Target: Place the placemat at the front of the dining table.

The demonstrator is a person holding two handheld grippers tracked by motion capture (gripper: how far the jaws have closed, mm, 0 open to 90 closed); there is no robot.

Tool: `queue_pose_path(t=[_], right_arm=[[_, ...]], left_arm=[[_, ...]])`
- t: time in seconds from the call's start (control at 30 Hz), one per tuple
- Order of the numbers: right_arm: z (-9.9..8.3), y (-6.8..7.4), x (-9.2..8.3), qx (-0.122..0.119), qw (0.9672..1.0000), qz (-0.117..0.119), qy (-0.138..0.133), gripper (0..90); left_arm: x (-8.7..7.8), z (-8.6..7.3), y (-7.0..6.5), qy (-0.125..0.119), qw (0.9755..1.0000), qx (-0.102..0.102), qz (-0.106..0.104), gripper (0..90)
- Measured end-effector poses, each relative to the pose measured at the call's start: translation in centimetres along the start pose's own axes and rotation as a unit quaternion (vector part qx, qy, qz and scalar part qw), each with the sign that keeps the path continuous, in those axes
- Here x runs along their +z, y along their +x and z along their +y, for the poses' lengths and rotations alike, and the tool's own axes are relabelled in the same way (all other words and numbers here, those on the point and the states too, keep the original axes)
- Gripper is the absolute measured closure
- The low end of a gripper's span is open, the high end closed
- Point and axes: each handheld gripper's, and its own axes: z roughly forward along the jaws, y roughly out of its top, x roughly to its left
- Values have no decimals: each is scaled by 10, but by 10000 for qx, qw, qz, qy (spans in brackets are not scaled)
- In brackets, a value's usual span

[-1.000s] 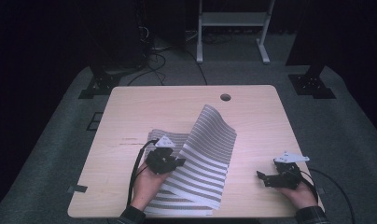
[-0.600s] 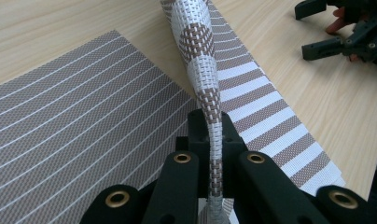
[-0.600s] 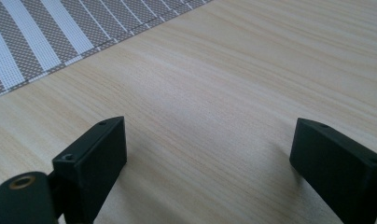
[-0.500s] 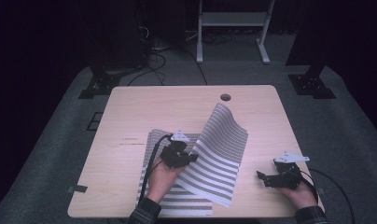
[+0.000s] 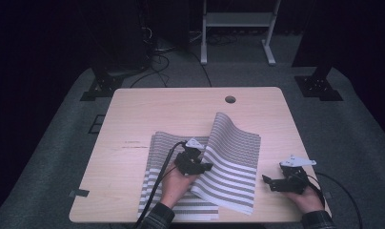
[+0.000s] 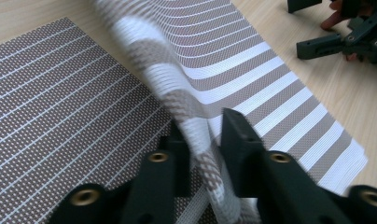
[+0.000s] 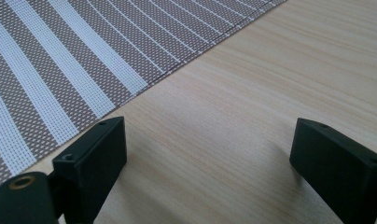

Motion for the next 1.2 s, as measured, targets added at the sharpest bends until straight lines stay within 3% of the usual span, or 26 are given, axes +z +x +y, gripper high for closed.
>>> queue_pose_path(t=[0.1, 0.3, 0.47, 0.67, 0.8, 0.9, 1.0, 1.13, 1.2], right_arm=[[0, 0, 0, 0, 10000, 1, 3, 96], [0, 0, 0, -4, 10000, -1, 2, 96], [0, 0, 0, -4, 10000, -4, 3, 96], [0, 0, 0, 0, 10000, -12, 5, 96], [0, 0, 0, 18, 10000, -28, 6, 96], [-1, 1, -1, 53, 10000, -72, -4, 96], [-2, 1, -2, 32, 10000, -35, -2, 96], [-2, 0, -3, 8, 10000, -1, -1, 96], [-3, 0, -3, -1, 10000, 10, 0, 96]], left_arm=[[-3, 1, 0, 94, 9999, 95, 77, 568], [-15, -3, -1, 259, 9992, 197, 210, 377], [-32, -14, 4, 71, 9994, 149, 301, 276], [-51, -28, 10, -121, 9983, 280, 491, 91], [-59, -48, 16, -106, 9976, 373, 580, 19], [-63, -62, 20, 8, 9967, 471, 661, 8], [-69, -74, 25, -48, 9965, 517, 653, 8], [-74, -85, 30, -83, 9950, 601, 789, 7], [-73, -91, 29, 36, 9939, 692, 853, 7]])
